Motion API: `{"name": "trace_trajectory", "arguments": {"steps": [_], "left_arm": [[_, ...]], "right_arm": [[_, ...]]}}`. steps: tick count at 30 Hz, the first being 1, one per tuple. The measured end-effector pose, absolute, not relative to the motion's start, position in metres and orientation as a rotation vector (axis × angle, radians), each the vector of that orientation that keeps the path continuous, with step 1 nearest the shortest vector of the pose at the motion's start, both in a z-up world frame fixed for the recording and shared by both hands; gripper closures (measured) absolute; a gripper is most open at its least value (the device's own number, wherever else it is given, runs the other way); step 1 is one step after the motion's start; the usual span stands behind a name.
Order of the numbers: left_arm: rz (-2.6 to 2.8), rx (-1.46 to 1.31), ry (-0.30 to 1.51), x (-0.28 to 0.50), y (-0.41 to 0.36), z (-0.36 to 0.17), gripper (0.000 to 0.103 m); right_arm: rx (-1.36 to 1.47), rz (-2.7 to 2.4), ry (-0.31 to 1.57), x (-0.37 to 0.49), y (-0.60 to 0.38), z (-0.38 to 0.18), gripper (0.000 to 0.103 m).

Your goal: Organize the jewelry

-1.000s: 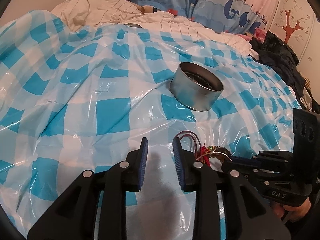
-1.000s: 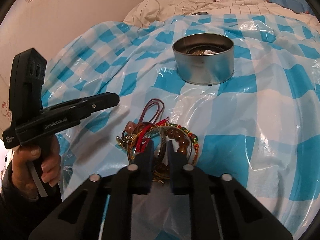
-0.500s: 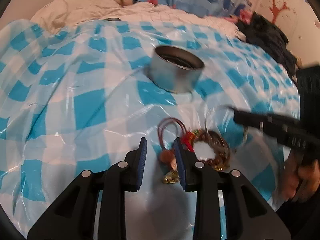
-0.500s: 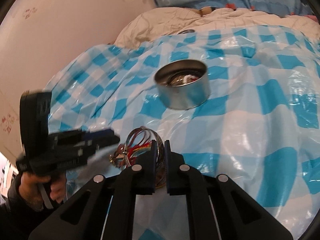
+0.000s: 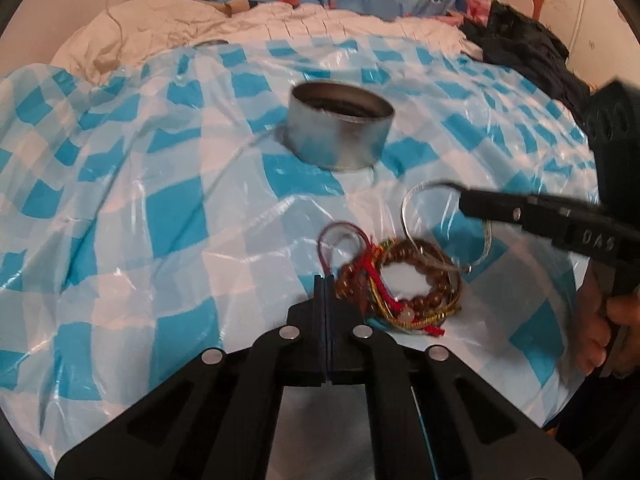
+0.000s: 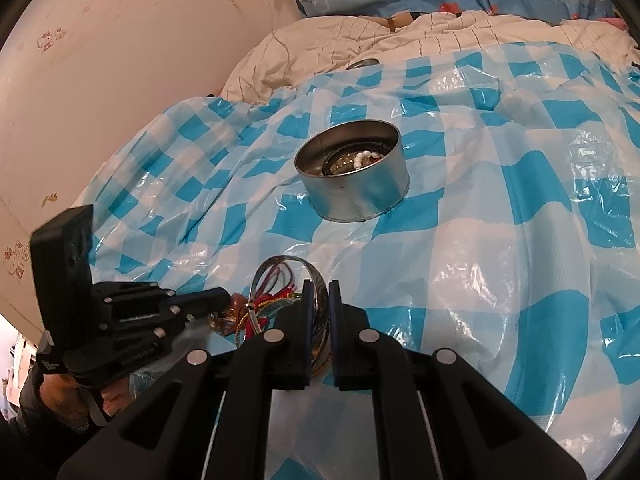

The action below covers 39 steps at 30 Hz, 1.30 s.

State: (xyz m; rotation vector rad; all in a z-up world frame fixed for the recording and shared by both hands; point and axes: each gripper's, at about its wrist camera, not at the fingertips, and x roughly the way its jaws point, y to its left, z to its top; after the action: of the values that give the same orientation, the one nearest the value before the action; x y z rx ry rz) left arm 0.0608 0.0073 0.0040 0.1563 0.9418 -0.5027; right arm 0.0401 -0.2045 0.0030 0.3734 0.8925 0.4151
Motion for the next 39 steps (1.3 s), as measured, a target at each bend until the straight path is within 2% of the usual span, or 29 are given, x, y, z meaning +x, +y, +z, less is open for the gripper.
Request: {"name": "trace_trajectory", "arguments": {"steps": [6,12,14,16,18,20,22,25,26,39], "left_arm": [[-0.525,0.059,0.931,0.070,0.021,0.018,0.102],[-0.550,0.111,1.007,0.069,0.007,-0.001,0.101],[-0.540,0.146,1.012,0.068,0.001,-0.007,0.095],[-0.523,0.178,1.019,0.067,-0.002,-0.012,0.086],[-0.522,0.206,1.018,0.064,-0.005,-0.015,0.083],[-0.526,0.221,1.007,0.062,-0.007,-0.012,0.073],[-0.518,0.224,1.012,0.064,-0.006,-0.014,0.071],[-0.520,0.214,1.018,0.065,-0.005,-0.016,0.072],[-0.531,0.209,1.019,0.065,-0.005,-0.015,0.089],[-0.471,0.125,0.893,0.070,0.014,0.026,0.089]], "right_arm": [[0.381,0.414,0.889,0.039,-0.207,0.002,0.095],[0.380,0.418,0.890,0.039,-0.208,0.001,0.095],[0.378,0.422,0.891,0.039,-0.206,0.001,0.095],[0.376,0.425,0.893,0.038,-0.206,0.001,0.095],[0.375,0.426,0.894,0.039,-0.205,0.001,0.095],[0.376,0.425,0.892,0.039,-0.205,0.001,0.095],[0.376,0.426,0.893,0.039,-0.204,0.001,0.095],[0.373,0.428,0.895,0.039,-0.203,0.001,0.095],[0.374,0.427,0.895,0.039,-0.203,0.001,0.095],[0.383,0.429,0.864,0.037,-0.206,0.006,0.095]]}}
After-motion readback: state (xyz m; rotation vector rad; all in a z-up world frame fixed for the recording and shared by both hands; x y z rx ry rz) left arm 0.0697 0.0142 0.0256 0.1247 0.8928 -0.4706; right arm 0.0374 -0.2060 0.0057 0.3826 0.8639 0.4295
